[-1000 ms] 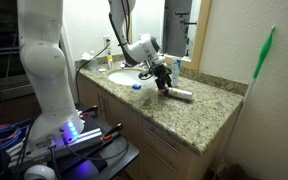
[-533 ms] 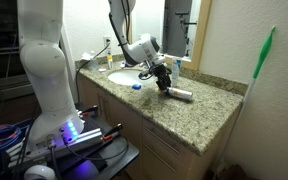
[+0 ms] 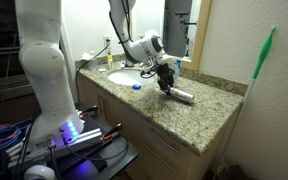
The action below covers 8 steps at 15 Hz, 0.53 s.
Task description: Put the silver bottle on the right side of the counter upright
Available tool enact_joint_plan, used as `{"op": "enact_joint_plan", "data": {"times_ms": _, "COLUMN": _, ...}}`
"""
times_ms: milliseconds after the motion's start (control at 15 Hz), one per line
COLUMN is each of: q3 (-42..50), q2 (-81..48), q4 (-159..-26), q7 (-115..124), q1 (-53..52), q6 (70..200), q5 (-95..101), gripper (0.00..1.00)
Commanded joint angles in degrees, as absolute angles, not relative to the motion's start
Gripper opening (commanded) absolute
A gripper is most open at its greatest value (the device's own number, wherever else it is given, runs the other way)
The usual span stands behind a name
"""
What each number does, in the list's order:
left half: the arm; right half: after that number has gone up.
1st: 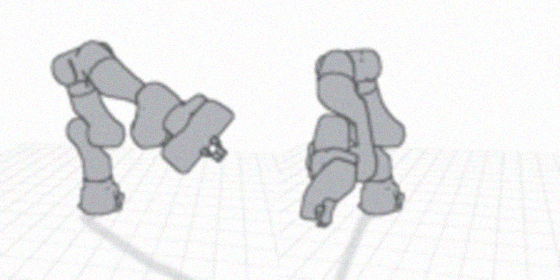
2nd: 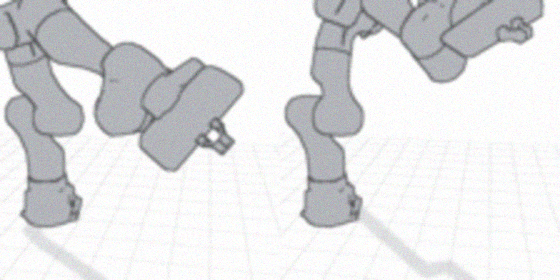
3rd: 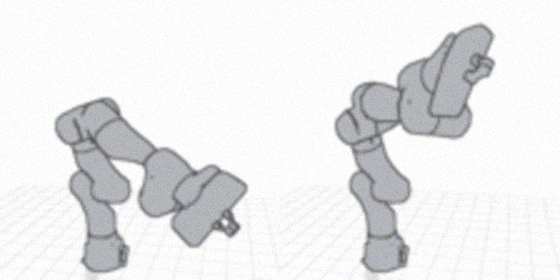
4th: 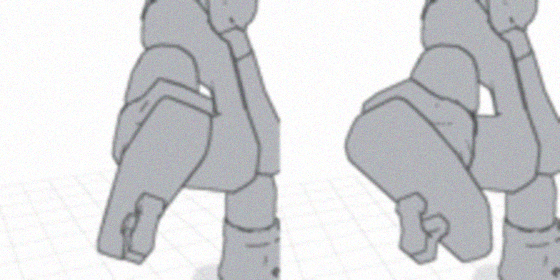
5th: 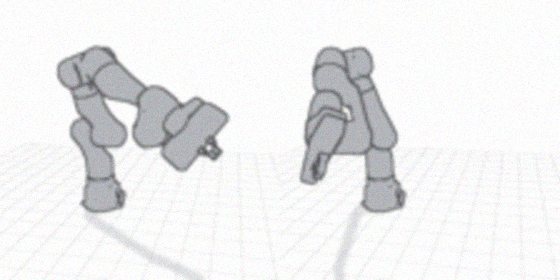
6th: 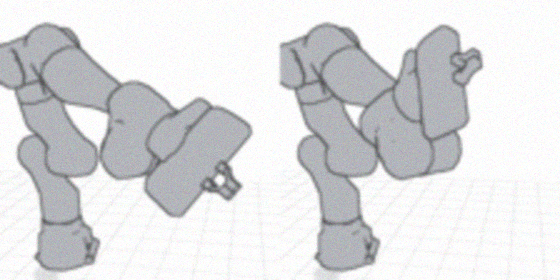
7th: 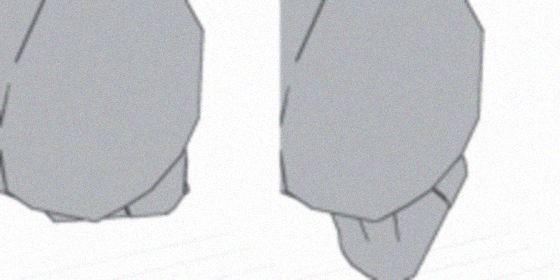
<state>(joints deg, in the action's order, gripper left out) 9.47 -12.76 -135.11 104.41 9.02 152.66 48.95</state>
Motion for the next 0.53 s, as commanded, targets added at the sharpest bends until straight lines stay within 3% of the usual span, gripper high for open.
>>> {"op": "enact_joint_plan", "data": {"times_ms": 0, "q3": 6.28, "q2": -6.06, "q4": -140.13, "q7": 88.73, "q1": 19.92, "q6": 157.59, "q5": 32.77, "gripper": 0.33}}
{"op": "enact_joint_plan", "data": {"times_ms": 400, "q3": -10.20, "q2": -1.17, "q4": -140.38, "q7": 64.74, "q1": 45.04, "q6": 153.15, "q5": 1.68, "gripper": 0.33}}
{"op": "enact_joint_plan", "data": {"times_ms": 467, "q3": -5.44, "q2": 2.02, "q4": -139.85, "q7": 59.57, "q1": 42.43, "q6": 151.48, "q5": -3.57, "gripper": 0.33}}
